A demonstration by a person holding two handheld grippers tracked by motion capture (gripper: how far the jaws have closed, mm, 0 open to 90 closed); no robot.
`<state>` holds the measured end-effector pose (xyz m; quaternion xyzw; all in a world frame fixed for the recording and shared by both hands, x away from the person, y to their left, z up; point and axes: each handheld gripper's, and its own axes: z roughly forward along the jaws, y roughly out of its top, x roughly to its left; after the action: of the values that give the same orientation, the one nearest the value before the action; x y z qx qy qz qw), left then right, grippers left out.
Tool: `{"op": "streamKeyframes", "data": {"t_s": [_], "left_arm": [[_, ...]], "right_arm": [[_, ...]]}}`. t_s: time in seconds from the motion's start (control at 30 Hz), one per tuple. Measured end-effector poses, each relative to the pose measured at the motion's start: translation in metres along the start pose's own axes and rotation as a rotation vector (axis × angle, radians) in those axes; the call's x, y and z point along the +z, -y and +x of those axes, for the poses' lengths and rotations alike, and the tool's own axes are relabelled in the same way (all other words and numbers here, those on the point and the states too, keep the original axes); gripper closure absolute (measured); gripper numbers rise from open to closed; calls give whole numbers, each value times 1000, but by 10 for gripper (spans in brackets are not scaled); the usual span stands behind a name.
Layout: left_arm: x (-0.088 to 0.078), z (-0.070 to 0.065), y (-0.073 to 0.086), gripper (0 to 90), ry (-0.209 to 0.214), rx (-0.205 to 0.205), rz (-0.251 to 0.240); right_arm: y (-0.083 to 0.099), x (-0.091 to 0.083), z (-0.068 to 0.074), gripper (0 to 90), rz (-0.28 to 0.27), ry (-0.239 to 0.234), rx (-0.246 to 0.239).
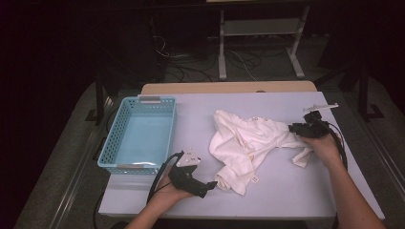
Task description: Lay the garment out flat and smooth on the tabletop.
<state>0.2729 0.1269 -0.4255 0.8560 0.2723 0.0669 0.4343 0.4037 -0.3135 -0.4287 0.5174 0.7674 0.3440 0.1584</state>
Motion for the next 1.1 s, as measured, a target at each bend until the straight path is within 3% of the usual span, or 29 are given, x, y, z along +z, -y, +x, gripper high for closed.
{"op": "streamKeyframes", "data": {"t_s": [0.2,0.47,0.77,1.0,1.1], "left_arm": [[-1,0,0,0,1,-2,-6],[0,-1,-1,0,7,3,-4],[1,-1,-1,0,5,5,-2],[0,-1,-1,0,2,3,-3],[1,-1,-1,0,3,0,-2]], "right_arm": [[4,-27,-3,597,-22,-12,13],[26,-55,-12,565,-8,20,47],[50,-66,-18,571,18,19,86],[53,-59,-22,818,41,35,82],[49,-59,-23,830,16,50,84]]}}
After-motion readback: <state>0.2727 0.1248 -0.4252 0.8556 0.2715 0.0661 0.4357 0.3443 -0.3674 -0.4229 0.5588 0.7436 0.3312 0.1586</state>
